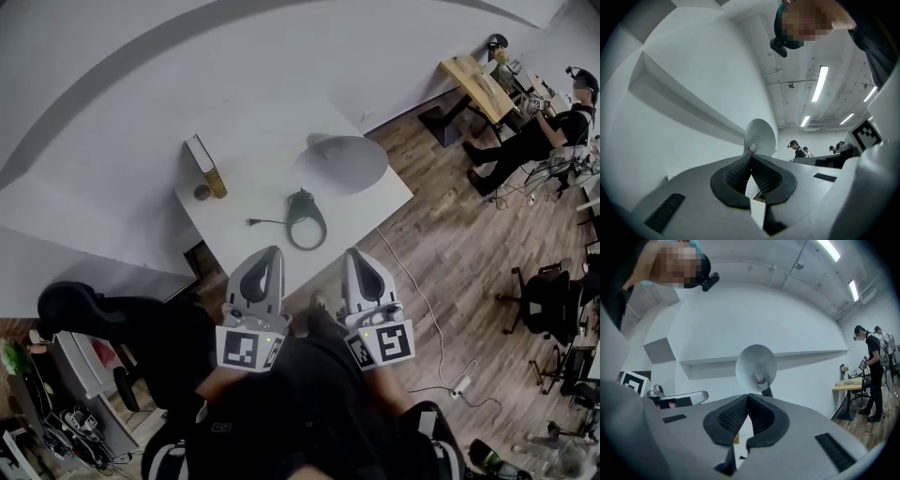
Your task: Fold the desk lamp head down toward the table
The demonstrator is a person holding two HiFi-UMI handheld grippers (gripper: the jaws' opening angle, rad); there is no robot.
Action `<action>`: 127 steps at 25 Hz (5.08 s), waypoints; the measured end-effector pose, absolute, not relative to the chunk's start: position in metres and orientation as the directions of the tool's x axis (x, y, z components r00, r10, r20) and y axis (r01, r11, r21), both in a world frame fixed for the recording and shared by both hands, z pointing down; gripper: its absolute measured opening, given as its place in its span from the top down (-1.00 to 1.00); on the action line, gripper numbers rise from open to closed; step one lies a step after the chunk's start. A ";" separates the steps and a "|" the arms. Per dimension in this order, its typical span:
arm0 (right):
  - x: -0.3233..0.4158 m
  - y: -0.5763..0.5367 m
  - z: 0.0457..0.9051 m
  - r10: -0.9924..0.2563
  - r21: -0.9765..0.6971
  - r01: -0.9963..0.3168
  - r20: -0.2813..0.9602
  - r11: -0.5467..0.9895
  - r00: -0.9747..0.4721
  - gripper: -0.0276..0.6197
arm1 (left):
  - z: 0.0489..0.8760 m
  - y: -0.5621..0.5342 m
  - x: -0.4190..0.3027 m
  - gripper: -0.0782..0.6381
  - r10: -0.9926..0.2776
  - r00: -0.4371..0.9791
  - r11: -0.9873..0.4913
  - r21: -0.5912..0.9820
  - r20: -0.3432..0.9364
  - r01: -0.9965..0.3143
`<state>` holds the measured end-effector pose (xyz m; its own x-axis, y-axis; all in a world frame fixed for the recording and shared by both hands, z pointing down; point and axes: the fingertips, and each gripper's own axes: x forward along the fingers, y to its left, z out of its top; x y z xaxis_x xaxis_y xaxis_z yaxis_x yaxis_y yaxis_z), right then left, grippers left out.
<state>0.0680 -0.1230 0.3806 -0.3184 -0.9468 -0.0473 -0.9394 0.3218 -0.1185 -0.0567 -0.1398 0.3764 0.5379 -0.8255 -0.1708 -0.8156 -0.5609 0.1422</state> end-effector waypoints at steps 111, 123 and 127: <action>0.098 -0.228 0.472 -0.913 0.084 -0.909 0.015 0.408 -0.408 0.83 | 0.465 -0.221 -0.003 0.70 -0.861 0.489 -0.460 -0.193 -0.142 -0.867; 0.100 -0.245 0.513 -0.933 0.193 -0.919 -0.043 0.344 -0.358 0.84 | 0.512 -0.236 0.001 0.70 -0.850 0.506 -0.435 -0.344 -0.148 -0.832; 0.100 -0.243 0.514 -0.933 0.224 -0.911 -0.023 0.346 -0.360 0.84 | 0.513 -0.235 0.001 0.70 -0.850 0.507 -0.440 -0.339 -0.140 -0.832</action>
<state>0.0997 -0.2433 0.5145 -0.3597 -0.9328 -0.0231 -0.9111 0.3458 0.2243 0.0007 -0.2353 0.5126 0.5071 -0.8505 -0.1396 -0.8315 -0.4402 -0.3389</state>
